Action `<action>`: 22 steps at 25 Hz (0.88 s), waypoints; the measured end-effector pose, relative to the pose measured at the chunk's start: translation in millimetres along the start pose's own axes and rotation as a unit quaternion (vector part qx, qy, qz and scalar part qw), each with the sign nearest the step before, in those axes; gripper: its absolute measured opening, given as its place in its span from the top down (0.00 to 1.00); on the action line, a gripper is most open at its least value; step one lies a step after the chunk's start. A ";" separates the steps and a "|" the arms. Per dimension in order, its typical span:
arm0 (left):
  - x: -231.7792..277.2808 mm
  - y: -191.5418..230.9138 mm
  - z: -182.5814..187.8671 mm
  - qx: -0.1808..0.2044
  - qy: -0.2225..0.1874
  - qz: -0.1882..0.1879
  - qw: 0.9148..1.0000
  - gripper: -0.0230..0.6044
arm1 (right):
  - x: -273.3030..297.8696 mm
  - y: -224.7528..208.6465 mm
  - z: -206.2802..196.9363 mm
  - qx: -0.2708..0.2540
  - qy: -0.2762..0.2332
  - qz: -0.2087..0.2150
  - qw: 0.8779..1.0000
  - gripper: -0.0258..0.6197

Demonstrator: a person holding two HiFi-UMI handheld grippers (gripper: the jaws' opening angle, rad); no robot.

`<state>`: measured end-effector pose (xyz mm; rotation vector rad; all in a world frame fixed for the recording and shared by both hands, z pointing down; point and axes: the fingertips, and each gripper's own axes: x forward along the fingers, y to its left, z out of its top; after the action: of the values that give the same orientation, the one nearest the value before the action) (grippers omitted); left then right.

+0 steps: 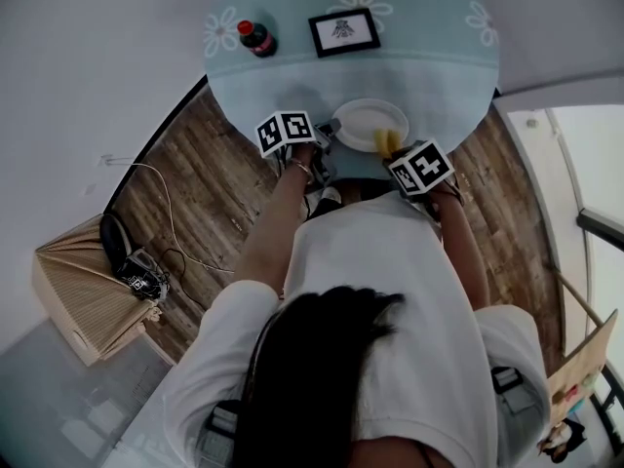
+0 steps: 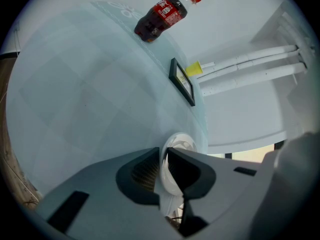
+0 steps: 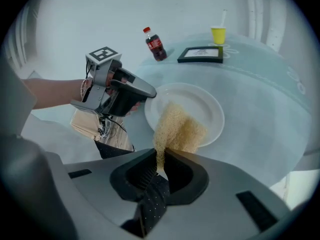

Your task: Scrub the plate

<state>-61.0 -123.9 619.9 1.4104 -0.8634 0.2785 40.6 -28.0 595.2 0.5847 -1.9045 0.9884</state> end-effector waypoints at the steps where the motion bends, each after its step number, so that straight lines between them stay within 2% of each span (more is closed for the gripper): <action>1: 0.0 -0.1 0.2 0.001 -0.001 0.000 1.000 0.87 | -2.0 -4.3 -1.1 0.007 -0.004 -0.003 1.000 0.87; 11: 1.3 -0.3 0.7 0.002 -0.007 0.004 1.000 0.87 | -15.4 -35.2 4.6 0.017 -0.024 -0.025 0.999 0.87; 15: 0.3 -0.5 0.3 0.012 -0.005 0.015 1.000 0.87 | -23.1 -50.7 10.4 0.013 -0.040 -0.056 0.998 0.87; 19: 0.5 -0.5 0.0 0.010 -0.007 0.016 1.000 0.87 | -24.5 -57.7 13.6 -0.004 -0.032 -0.064 0.997 0.87; 22: 0.7 0.1 0.1 0.006 -0.008 0.018 1.000 0.87 | -30.7 -71.2 23.0 0.005 -0.063 -0.091 0.994 0.87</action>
<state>-60.6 -124.3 620.4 1.4110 -0.9016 0.3015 95.5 -87.3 590.6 0.8276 -1.9177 0.8622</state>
